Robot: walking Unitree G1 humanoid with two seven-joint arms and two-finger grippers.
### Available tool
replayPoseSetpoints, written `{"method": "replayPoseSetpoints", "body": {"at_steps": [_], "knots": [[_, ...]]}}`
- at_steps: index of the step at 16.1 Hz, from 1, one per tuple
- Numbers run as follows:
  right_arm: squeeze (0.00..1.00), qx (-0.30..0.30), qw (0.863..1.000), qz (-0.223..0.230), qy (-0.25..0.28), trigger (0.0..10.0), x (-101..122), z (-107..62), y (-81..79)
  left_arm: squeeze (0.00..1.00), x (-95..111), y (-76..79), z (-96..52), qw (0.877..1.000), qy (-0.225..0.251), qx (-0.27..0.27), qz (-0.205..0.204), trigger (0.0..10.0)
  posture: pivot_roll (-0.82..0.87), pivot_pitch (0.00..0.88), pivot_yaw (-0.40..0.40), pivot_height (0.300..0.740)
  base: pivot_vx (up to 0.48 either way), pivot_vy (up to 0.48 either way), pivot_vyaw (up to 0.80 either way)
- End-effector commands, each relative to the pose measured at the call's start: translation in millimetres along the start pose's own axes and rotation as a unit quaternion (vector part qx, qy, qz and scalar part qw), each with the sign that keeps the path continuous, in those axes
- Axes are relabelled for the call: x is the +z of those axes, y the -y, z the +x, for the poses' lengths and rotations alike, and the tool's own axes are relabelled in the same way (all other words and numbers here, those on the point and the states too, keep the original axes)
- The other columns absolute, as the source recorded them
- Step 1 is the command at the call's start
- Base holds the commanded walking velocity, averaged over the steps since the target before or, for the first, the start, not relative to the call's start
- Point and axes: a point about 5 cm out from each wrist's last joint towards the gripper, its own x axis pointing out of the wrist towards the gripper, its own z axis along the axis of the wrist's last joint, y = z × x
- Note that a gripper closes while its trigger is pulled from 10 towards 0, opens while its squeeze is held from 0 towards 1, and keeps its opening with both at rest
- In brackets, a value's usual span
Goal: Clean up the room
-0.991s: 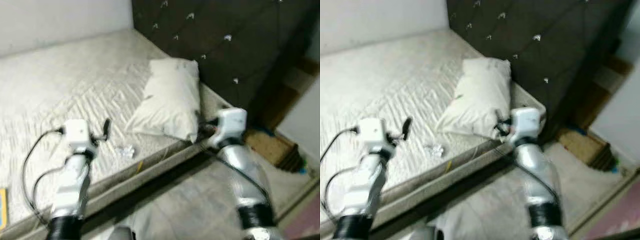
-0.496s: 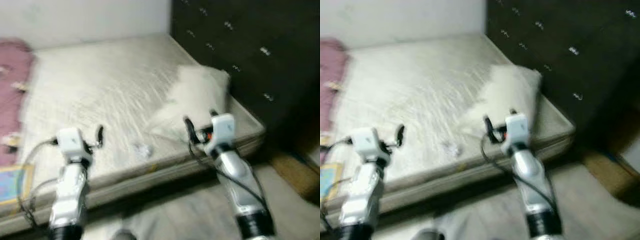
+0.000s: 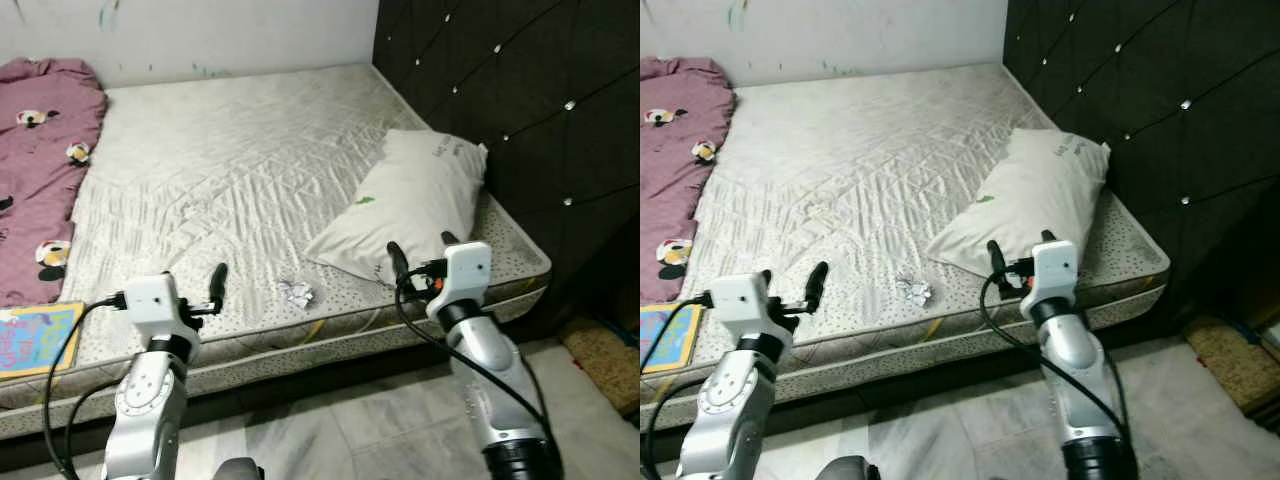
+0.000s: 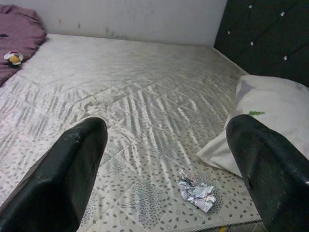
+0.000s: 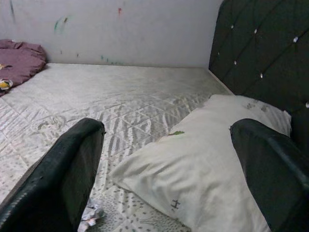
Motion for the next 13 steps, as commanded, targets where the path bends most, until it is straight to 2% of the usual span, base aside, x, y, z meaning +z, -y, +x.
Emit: {"method": "replayPoseSetpoints", "body": {"at_steps": [1, 3, 7, 13], "knots": [[0.0, 0.008, 1.0, 0.0, 0.019, 10.0, 10, 1.0, -5.7, 0.0, -1, 0.2, -1.0, 1.0, -0.008, -0.01, 0.003, 10.0, 0.01, 0.058, -0.028, 0.74, 0.0, 0.0, 0.0], [0.0, 0.017, 1.0, -0.012, 0.018, 10.0, 10, -2.8, -8.0, 0.0, -3, 8.6, 1.2, 1.0, -0.012, -0.025, 0.004, 10.0, 0.01, 0.062, -0.029, 0.74, 0.283, 0.0, 0.0], [0.0, -0.003, 0.999, -0.045, 0.015, 10.0, 10, 0.3, 1.8, 0.0, -2, 8.3, -1.0, 1.0, -0.017, -0.026, 0.001, 10.0, 0.02, 0.056, -0.04, 0.74, 0.325, 0.0, 0.0], [0.0, 0.015, 1.0, -0.015, 0.009, 10.0, 8, -1.0, -6.4, 0.0, -1, 9.5, 1.1, 1.0, -0.02, -0.023, 0.001, 10.0, 0.02, 0.056, -0.041, 0.74, 0.338, 0.0, 0.0]]}}
